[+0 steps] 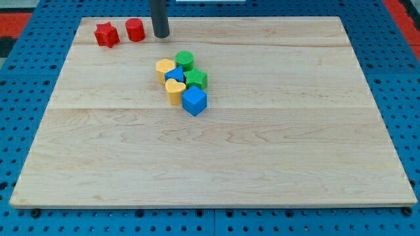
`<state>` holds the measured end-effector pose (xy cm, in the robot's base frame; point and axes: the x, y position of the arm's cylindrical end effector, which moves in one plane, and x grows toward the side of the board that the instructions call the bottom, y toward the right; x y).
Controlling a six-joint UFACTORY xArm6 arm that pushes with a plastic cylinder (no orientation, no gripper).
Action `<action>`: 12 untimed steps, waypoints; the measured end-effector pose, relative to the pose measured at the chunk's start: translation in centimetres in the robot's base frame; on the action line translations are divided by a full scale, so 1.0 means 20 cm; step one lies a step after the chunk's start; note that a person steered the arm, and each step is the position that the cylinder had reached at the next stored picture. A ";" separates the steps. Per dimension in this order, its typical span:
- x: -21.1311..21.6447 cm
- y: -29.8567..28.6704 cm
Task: Push the green circle towards the top right of the board
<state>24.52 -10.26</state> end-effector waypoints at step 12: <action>0.35 0.96</action>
<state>31.44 8.98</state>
